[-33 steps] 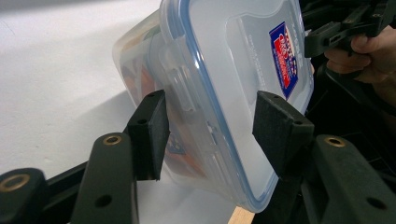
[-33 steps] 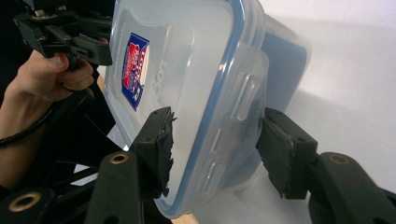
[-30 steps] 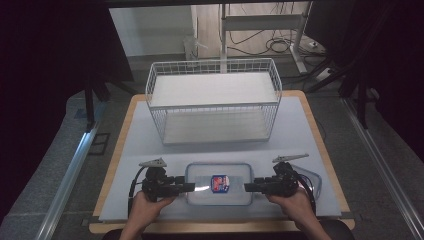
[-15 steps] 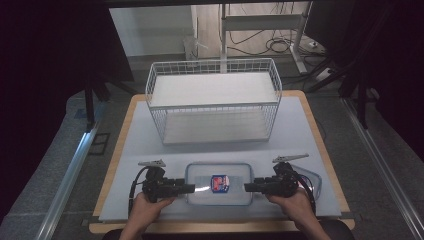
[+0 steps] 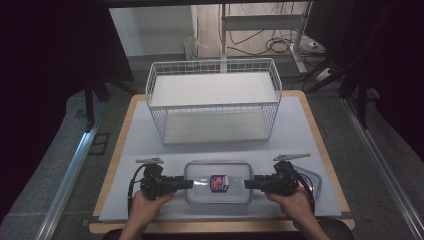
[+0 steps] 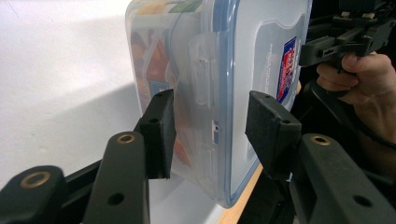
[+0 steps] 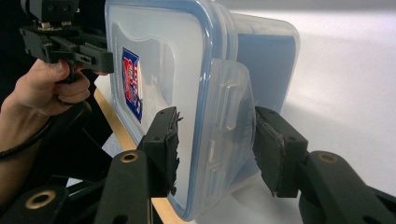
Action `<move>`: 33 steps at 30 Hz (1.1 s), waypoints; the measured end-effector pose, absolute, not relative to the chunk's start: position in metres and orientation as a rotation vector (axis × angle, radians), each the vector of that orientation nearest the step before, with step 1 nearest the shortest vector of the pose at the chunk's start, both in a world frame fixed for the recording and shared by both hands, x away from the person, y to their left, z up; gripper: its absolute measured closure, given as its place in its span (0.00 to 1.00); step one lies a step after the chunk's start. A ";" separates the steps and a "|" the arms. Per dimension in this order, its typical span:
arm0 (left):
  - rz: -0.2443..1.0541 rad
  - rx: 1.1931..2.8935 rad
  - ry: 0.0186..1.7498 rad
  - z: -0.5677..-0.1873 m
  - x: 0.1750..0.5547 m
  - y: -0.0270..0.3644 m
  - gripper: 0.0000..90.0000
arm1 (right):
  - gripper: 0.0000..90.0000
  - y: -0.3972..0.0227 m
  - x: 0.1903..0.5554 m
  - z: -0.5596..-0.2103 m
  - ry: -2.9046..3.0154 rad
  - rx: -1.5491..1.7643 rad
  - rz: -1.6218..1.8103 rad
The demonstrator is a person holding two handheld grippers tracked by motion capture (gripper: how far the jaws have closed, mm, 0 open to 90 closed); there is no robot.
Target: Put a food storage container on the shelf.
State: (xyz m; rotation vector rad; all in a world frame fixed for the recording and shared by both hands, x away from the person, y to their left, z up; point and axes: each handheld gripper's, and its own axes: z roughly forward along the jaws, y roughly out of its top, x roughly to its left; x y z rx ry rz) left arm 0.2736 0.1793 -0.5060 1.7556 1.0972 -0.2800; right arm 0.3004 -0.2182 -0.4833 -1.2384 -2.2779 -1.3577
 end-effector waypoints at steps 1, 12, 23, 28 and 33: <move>-0.276 1.753 1.095 -0.504 0.275 0.179 0.60 | 0.58 -0.219 0.301 -0.483 -2.274 -1.240 -1.363; -0.153 1.743 1.023 -0.464 0.285 0.183 0.59 | 0.59 -0.217 0.313 -0.443 -2.312 -1.187 -1.498; -0.055 1.722 0.981 -0.409 0.306 0.189 0.59 | 0.59 -0.211 0.336 -0.394 -2.346 -1.116 -1.616; -0.033 1.706 0.974 -0.392 0.317 0.192 0.59 | 0.59 -0.208 0.348 -0.375 -2.365 -1.096 -1.641; -0.012 1.689 0.969 -0.376 0.328 0.194 0.58 | 0.59 -0.205 0.360 -0.360 -2.368 -1.084 -1.664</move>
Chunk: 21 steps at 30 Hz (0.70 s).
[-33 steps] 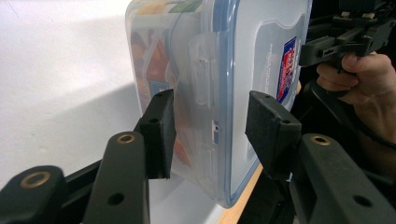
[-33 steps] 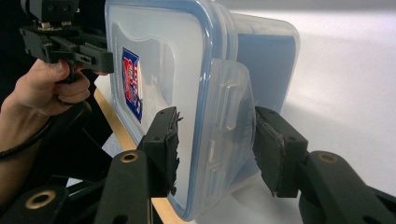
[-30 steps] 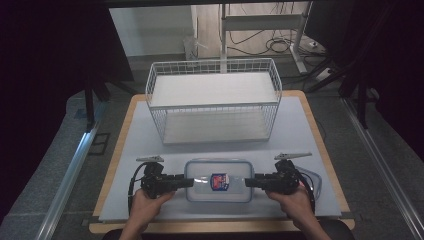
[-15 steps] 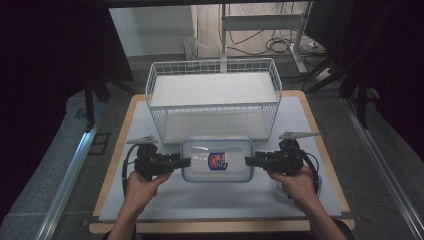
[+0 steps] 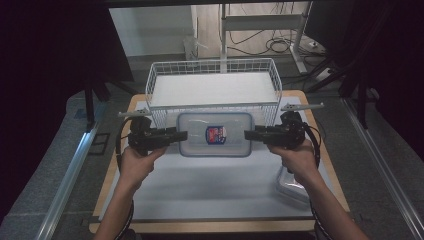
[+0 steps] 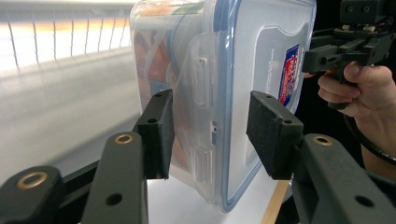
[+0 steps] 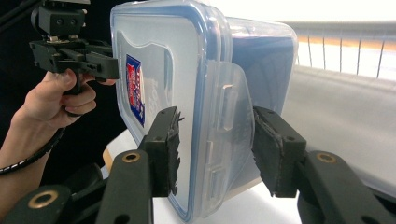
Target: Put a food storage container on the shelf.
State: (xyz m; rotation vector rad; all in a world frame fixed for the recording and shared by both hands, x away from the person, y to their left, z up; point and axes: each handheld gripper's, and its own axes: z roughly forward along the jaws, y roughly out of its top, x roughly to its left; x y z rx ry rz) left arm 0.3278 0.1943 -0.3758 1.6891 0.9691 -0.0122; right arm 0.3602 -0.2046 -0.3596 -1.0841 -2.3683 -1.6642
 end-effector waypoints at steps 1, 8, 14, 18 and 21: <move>-0.008 1.687 0.967 -0.372 0.330 0.195 0.58 | 0.59 -0.204 0.362 -0.356 -2.367 -1.083 -1.670; 0.027 1.676 0.960 -0.347 0.344 0.198 0.58 | 0.59 -0.200 0.379 -0.333 -2.374 -1.065 -1.700; 0.061 1.661 0.964 -0.327 0.361 0.199 0.58 | 0.59 -0.198 0.396 -0.314 -2.379 -1.052 -1.724; 0.062 1.647 0.976 -0.317 0.374 0.200 0.58 | 0.59 -0.196 0.410 -0.305 -2.374 -1.060 -1.731; 0.063 1.641 0.985 -0.313 0.383 0.199 0.58 | 0.59 -0.196 0.420 -0.300 -2.372 -1.072 -1.732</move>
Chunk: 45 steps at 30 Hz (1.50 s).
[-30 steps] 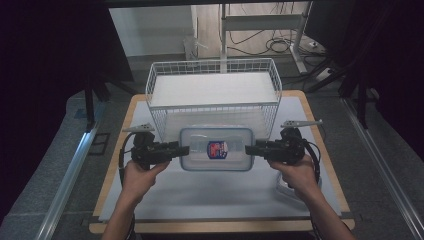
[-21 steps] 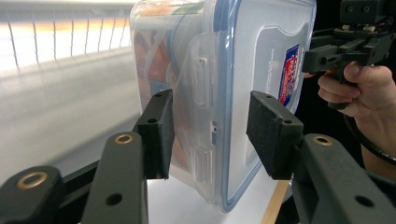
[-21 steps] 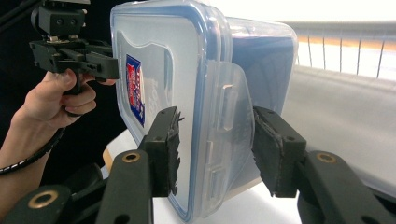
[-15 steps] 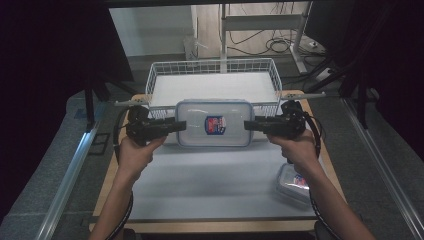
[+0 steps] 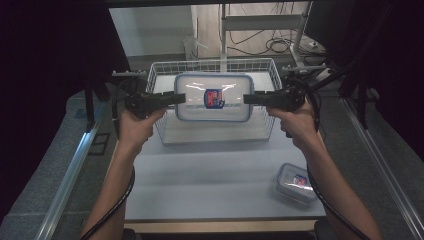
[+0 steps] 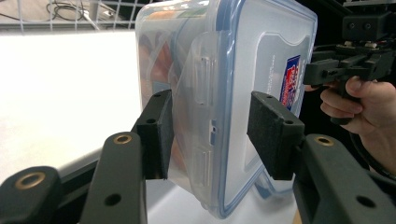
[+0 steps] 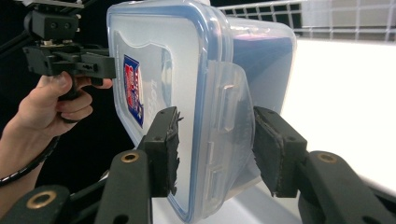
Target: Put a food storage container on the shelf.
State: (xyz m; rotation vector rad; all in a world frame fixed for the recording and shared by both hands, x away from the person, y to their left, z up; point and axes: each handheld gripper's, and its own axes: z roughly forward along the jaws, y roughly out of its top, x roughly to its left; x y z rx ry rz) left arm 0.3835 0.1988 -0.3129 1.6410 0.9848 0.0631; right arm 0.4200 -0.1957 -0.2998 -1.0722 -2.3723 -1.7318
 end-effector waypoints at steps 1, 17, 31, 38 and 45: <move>0.063 1.640 0.988 -0.312 0.387 0.199 0.58 | 0.58 -0.195 0.423 -0.298 -2.372 -1.077 -1.731; 0.039 1.618 1.066 -0.308 0.433 0.198 0.57 | 0.57 -0.191 0.478 -0.292 -2.318 -1.175 -1.702; 0.001 1.597 1.127 -0.314 0.447 0.201 0.57 | 0.56 -0.184 0.500 -0.296 -2.286 -1.223 -1.642; 0.025 1.616 1.127 -0.313 0.449 0.200 0.56 | 0.53 -0.181 0.504 -0.295 -2.303 -1.237 -1.639; 0.061 1.624 1.124 -0.313 0.452 0.199 0.53 | 0.52 -0.178 0.508 -0.294 -2.316 -1.268 -1.649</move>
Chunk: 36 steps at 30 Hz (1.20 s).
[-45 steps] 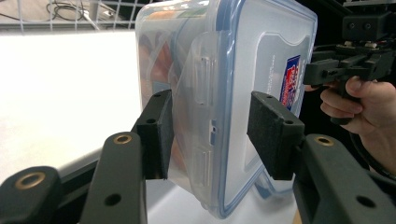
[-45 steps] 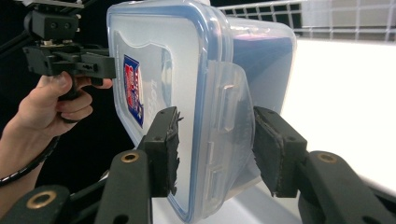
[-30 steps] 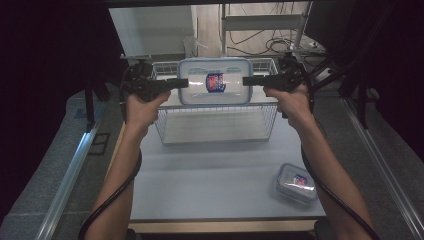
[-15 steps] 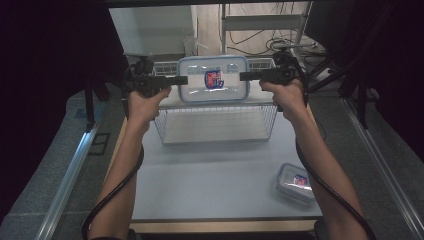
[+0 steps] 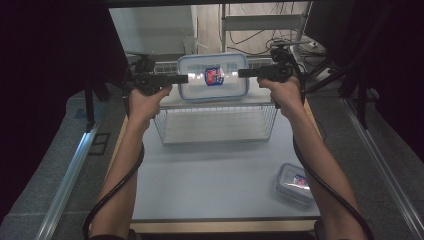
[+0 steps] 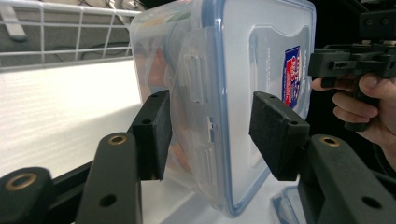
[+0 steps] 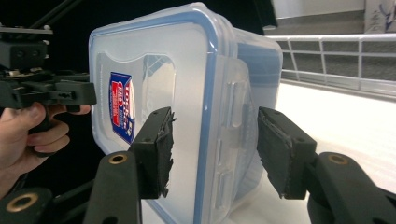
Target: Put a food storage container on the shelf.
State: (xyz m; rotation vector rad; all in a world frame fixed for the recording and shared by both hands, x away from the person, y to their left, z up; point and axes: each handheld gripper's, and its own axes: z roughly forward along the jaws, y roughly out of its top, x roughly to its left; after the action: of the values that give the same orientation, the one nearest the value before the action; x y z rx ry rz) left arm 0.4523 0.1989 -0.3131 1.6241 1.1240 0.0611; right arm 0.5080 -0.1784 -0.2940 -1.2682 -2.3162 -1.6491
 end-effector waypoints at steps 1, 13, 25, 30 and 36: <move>0.070 1.628 1.125 -0.313 0.453 0.198 0.50 | 0.52 -0.178 0.508 -0.294 -2.324 -1.270 -1.650; 0.164 1.661 1.101 -0.310 0.451 0.192 0.35 | 0.43 -0.172 0.508 -0.293 -2.482 -1.309 -1.645; 0.277 1.708 0.979 -0.314 0.433 0.186 0.26 | 0.37 -0.176 0.496 -0.293 -2.543 -1.241 -1.699; 0.329 1.738 0.939 -0.318 0.420 0.184 0.21 | 0.31 -0.175 0.488 -0.295 -2.582 -1.194 -1.704; 0.340 1.728 0.930 -0.328 0.408 0.185 0.17 | 0.26 -0.176 0.477 -0.300 -2.632 -1.143 -1.706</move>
State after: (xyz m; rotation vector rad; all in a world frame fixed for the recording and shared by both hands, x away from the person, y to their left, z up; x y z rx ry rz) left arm 0.4079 0.1848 -0.3281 1.7285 0.9296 0.3400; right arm 0.4774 -0.1758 -0.3004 -1.1429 -2.6317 -1.7063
